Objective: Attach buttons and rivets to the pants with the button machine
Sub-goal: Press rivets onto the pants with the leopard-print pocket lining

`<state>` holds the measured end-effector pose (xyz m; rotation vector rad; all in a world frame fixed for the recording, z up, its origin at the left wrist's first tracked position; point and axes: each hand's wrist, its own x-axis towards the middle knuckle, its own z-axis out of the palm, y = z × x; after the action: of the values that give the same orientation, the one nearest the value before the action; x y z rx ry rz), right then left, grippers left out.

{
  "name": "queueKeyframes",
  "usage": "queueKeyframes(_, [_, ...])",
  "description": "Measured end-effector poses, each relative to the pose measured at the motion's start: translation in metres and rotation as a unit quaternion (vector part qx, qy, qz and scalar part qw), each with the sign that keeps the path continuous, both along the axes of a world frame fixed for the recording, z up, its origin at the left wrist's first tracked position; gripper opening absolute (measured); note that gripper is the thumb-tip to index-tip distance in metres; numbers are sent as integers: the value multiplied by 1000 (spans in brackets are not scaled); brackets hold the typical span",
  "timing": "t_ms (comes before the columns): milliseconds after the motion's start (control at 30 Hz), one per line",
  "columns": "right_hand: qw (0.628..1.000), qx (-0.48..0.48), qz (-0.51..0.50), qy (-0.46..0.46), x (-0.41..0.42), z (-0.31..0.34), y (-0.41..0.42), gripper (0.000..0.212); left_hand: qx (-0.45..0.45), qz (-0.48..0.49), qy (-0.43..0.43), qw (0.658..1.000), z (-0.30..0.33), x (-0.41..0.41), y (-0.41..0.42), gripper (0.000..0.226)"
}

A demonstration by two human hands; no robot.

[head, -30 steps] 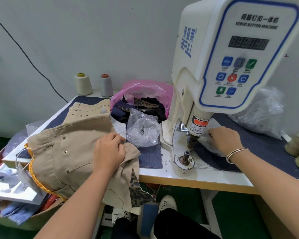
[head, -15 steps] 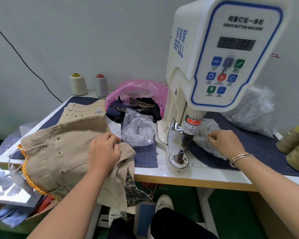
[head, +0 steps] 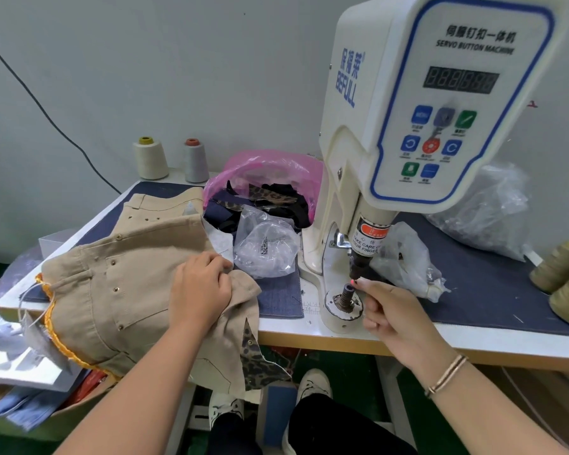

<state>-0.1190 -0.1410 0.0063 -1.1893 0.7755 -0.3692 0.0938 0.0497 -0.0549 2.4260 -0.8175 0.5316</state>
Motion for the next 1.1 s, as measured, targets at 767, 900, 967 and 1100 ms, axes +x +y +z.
queueKeyframes(767, [889,410,-87,-184,1,19,47,38,8,3,-6,1000,1,0,0,26])
queueKeyframes(900, [937,310,50,-156,35,26,84,29,3,4,-9,1000,1,-1,1,24])
queueKeyframes(967, [974,174,80,-122,70,33,92,19,1,2,-8,1000,1,-1,1,23])
queueKeyframes(1100, [969,-240,14,-49,156,38,74,24,-6,-2,1,1000,3,-1,0,22])
